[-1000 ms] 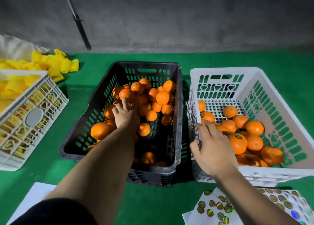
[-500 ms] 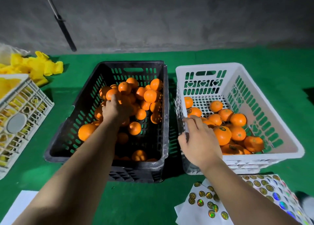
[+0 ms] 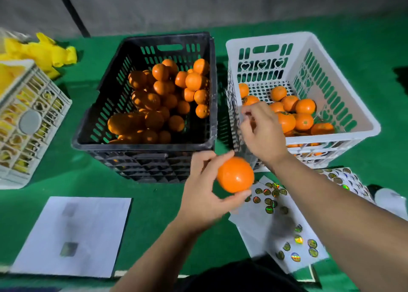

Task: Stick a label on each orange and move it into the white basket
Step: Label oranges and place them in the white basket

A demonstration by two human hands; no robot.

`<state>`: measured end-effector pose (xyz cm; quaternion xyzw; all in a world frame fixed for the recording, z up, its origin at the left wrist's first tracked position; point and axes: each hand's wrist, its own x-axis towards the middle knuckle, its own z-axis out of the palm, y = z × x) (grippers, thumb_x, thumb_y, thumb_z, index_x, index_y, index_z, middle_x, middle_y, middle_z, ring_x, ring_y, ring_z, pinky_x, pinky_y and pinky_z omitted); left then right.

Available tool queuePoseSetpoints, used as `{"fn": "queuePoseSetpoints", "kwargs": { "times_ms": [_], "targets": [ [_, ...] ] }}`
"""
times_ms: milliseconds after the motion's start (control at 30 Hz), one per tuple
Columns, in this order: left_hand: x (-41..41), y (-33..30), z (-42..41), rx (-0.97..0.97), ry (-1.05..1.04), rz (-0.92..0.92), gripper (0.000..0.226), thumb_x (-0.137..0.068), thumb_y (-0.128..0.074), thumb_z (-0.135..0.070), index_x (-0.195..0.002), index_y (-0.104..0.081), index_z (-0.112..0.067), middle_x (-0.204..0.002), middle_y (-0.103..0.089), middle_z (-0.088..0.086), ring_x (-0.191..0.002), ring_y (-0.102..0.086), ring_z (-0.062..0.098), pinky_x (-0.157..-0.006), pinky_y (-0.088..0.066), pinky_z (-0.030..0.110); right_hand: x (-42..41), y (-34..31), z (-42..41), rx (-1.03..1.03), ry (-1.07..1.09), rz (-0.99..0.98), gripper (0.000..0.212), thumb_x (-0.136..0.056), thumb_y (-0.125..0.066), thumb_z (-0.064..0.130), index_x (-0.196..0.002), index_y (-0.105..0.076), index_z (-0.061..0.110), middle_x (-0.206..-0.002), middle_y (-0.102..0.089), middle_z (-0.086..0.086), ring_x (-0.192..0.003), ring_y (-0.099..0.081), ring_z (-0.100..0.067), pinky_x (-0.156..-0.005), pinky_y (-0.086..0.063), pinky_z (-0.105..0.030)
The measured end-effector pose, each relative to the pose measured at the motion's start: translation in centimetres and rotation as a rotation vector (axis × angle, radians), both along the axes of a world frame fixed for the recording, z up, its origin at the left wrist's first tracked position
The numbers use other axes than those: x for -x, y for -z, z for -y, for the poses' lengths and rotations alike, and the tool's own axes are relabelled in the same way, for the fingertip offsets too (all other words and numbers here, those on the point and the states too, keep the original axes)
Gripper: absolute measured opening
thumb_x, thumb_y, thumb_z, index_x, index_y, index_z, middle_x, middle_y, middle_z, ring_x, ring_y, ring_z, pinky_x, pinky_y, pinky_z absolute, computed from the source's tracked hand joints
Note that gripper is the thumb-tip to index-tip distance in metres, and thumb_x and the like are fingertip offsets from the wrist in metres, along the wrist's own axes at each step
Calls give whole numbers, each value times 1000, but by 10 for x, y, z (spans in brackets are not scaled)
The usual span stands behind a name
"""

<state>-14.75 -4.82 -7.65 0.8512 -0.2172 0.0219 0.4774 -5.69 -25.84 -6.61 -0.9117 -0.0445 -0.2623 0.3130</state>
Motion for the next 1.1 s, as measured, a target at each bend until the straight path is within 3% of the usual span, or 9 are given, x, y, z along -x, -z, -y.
{"fn": "queuePoseSetpoints", "kwargs": {
  "times_ms": [67, 133, 267, 467, 633, 733, 900, 967, 1100],
  "targets": [
    [19, 29, 0, -37, 107, -73, 76, -75, -80, -70, -140, -44, -59, -138, -29, -26, -129, -43, -9, -95, -42, 10, 31, 17, 1, -52, 122, 108, 17, -97, -58, 15, -110, -68, 12, -108, -52, -8, -101, -47, -24, -89, -36, -38],
    [26, 60, 2, -16, 191, -152, 75, -79, -82, -63, -144, -49, -44, -140, -36, -16, -131, -47, 0, -101, -48, 20, 74, 50, 1, -109, 165, 49, 18, -97, -55, 20, -111, -66, 18, -107, -48, -3, -100, -43, -17, -88, -32, -33],
    [22, 108, 14, -52, 243, -391, 73, -83, -87, -41, -144, -52, -21, -135, -47, -2, -125, -52, 13, -107, -49, 36, 136, 121, 13, -188, 139, -485, 23, -98, -61, 8, -118, -68, 18, -110, -54, 2, -97, -60, -11, -83, -42, -24],
    [12, 143, 28, -8, 186, -681, 67, -82, -86, -33, -138, -49, -30, -137, -54, 5, -125, -59, 27, -110, -50, 45, 141, 149, 26, 106, 111, -966, 52, -99, -56, 19, -149, -49, 33, -146, -49, 0, -124, -59, -26, -102, -49, -38],
    [12, 148, 26, -2, 193, -775, 66, -85, -84, -41, -138, -44, -37, -135, -56, -2, -118, -65, 20, -98, -56, 33, 136, 149, 22, 287, 91, -994, 61, -98, -60, 18, -152, -40, 37, -149, -40, 0, -115, -64, -27, -92, -55, -40],
    [15, 148, 23, -55, 233, -748, 74, -84, -83, -45, -144, -42, -34, -137, -56, -3, -120, -63, 19, -104, -54, 39, 142, 151, 23, 386, 63, -937, 66, -91, -72, 20, -148, -42, 34, -142, -42, 2, -110, -65, -24, -87, -56, -35],
    [16, 147, 23, -154, 282, -659, 74, -86, -82, -39, -146, -40, -37, -143, -52, -1, -128, -54, 21, -110, -48, 47, 144, 141, 24, 498, 44, -763, 28, -101, -56, 25, -129, -57, 26, -126, -51, 2, -103, -60, -19, -87, -50, -29],
    [18, 147, 23, -176, 287, -644, 74, -85, -83, -37, -144, -38, -44, -144, -51, -3, -129, -53, 21, -111, -47, 47, 145, 137, 24, 354, 62, -676, 14, -102, -58, 26, -112, -64, 20, -114, -57, 1, -93, -59, -17, -80, -52, -33],
    [21, 147, 22, -200, 295, -610, 76, -85, -84, -33, -144, -38, -46, -144, -51, -6, -130, -51, 18, -114, -44, 46, 146, 126, 22, -265, 184, -697, 3, -95, -72, 24, -93, -69, 24, -94, -67, 11, -83, -62, -4, -76, -55, -32]
  ]
}}
